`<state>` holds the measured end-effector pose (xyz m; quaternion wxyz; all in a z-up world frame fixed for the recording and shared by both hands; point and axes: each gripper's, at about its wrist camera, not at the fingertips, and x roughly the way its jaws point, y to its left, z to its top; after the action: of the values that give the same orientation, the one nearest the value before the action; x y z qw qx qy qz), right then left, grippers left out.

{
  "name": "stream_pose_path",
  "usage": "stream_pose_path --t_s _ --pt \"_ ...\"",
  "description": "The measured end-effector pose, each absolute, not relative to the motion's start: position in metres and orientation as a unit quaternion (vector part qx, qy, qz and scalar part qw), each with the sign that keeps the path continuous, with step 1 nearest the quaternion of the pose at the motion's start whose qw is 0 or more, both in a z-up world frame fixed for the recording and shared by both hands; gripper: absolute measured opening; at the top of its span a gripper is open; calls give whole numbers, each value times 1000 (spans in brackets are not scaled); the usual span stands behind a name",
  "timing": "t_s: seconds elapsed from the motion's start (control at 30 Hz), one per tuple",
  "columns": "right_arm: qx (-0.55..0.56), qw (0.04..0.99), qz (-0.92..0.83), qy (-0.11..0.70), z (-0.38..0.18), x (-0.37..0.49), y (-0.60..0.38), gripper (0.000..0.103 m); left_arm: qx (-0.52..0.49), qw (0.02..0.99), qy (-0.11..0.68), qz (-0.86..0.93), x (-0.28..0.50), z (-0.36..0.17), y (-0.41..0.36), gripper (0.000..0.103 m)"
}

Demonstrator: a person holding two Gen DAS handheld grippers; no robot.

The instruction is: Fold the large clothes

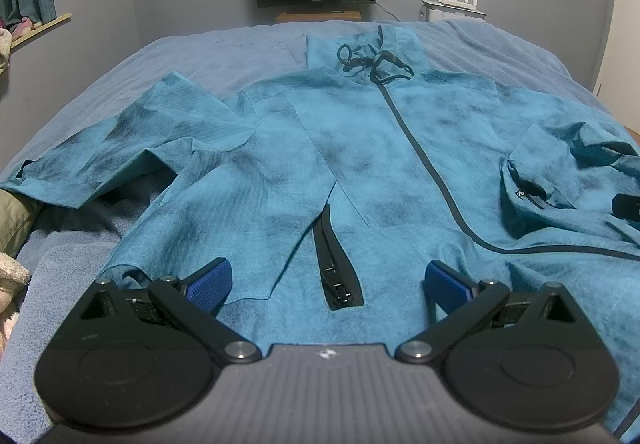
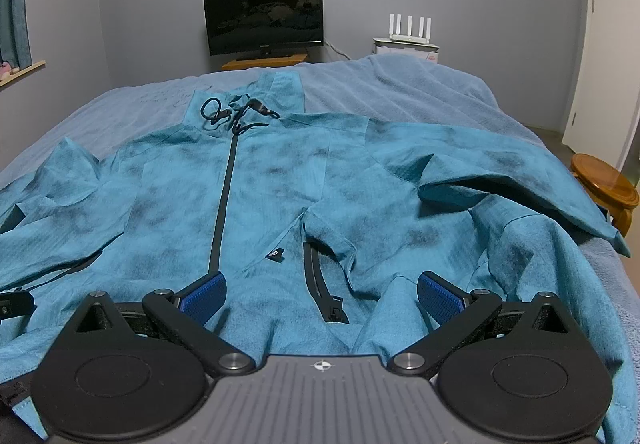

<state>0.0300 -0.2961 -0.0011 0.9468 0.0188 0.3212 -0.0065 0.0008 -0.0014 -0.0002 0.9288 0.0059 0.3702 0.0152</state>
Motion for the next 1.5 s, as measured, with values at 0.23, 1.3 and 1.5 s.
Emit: stream_pose_path --t_s 0.23,1.3,1.5 --pt "19 947 -7 321 -3 30 -297 103 6 929 370 15 1 0 -1 103" --pt "20 946 -6 322 -7 29 -297 103 6 929 369 15 1 0 -1 103" --pt "20 946 -6 322 -7 29 -298 103 7 929 369 15 0 0 -2 103"
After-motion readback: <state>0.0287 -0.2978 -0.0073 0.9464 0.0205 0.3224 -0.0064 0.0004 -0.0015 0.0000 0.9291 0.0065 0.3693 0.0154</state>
